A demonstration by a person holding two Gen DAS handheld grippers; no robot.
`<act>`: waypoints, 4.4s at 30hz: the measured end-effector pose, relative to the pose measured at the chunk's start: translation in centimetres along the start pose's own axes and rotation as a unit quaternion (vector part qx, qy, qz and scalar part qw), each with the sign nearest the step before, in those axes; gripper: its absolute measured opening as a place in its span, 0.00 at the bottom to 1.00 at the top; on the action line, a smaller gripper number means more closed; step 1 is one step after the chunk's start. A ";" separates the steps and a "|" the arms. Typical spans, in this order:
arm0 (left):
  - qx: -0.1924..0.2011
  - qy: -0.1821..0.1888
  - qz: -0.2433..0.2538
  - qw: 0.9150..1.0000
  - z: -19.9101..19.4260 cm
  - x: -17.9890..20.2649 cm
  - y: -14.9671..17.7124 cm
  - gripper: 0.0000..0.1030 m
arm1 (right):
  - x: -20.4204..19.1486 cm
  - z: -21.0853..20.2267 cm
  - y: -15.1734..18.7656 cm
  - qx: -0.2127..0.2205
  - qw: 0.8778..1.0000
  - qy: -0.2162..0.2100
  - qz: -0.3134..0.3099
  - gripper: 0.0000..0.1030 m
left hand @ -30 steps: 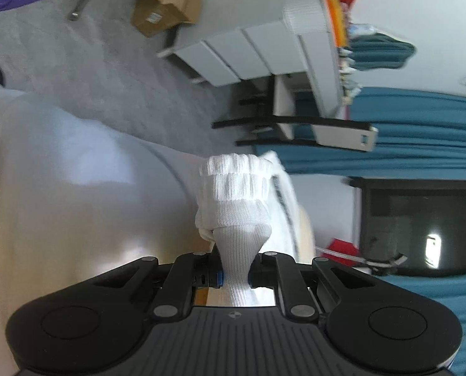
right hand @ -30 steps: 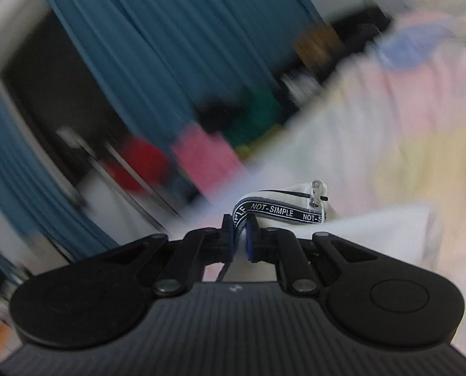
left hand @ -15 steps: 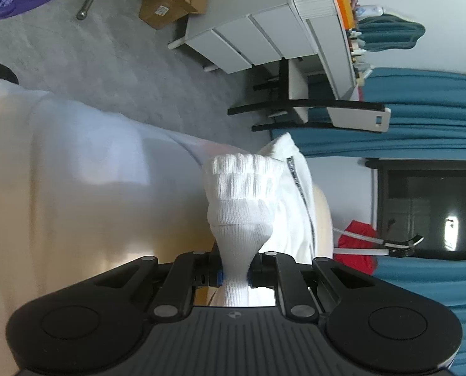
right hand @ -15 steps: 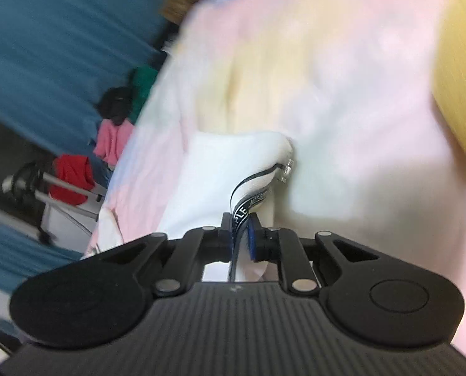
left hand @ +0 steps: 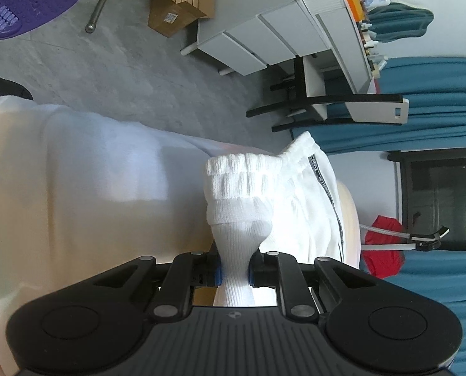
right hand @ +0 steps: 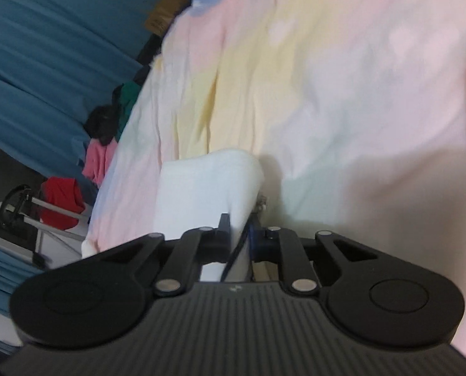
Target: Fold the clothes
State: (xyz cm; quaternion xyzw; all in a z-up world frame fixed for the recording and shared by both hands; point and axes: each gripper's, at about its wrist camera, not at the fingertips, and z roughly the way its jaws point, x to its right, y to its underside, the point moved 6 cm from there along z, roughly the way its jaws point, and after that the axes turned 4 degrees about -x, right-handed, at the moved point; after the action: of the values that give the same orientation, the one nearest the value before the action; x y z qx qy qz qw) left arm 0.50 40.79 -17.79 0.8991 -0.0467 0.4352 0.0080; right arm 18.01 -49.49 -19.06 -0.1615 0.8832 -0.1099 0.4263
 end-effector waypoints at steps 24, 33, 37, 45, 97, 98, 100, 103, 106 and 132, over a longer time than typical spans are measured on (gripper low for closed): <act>0.102 -0.185 0.349 0.913 -3.5 9.1 6.2 0.82 | 2.1 -4.8 -1.6 0.108 0.978 0.158 -0.079 0.69; 0.168 -0.108 0.533 0.822 -5.0 17.5 16.8 0.96 | -6.7 -8.6 3.3 0.146 0.961 0.023 -0.235 0.69; 0.148 -0.063 0.585 0.795 -3.8 20.9 22.7 0.97 | -10.4 -8.8 8.0 0.133 0.936 -0.035 -0.324 0.70; 0.132 0.000 0.636 0.761 -0.1 26.0 32.5 0.99 | -13.7 -7.8 13.6 0.087 0.894 -0.117 -0.423 0.69; 0.023 0.076 0.656 0.751 13.1 18.3 34.9 0.99 | -11.2 13.0 -1.5 0.101 0.966 0.067 -0.227 0.07; 0.024 0.074 0.660 0.747 13.0 18.2 35.1 0.99 | -10.3 13.1 -1.2 0.095 0.968 0.067 -0.222 0.07; 0.023 0.074 0.664 0.744 12.9 18.1 35.5 0.99 | -10.7 12.6 -1.2 0.100 0.968 0.059 -0.223 0.06; 0.024 0.074 0.667 0.741 12.7 18.2 35.8 0.99 | -13.0 11.0 -2.0 0.121 0.965 0.032 -0.230 0.05; 0.025 0.076 0.667 0.741 12.3 18.4 36.0 0.99 | -14.5 9.5 -3.0 0.135 0.961 0.013 -0.241 0.05; 0.064 0.072 0.676 0.730 4.1 18.1 35.5 0.99 | -12.1 -3.7 4.8 0.120 0.918 -0.007 -0.378 0.79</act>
State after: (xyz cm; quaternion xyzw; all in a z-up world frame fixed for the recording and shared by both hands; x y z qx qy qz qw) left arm 11.64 3.80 -7.07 0.5941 -0.6138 0.3910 -0.3425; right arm 21.23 -40.30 -9.71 -0.4314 0.7337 -0.3667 0.3756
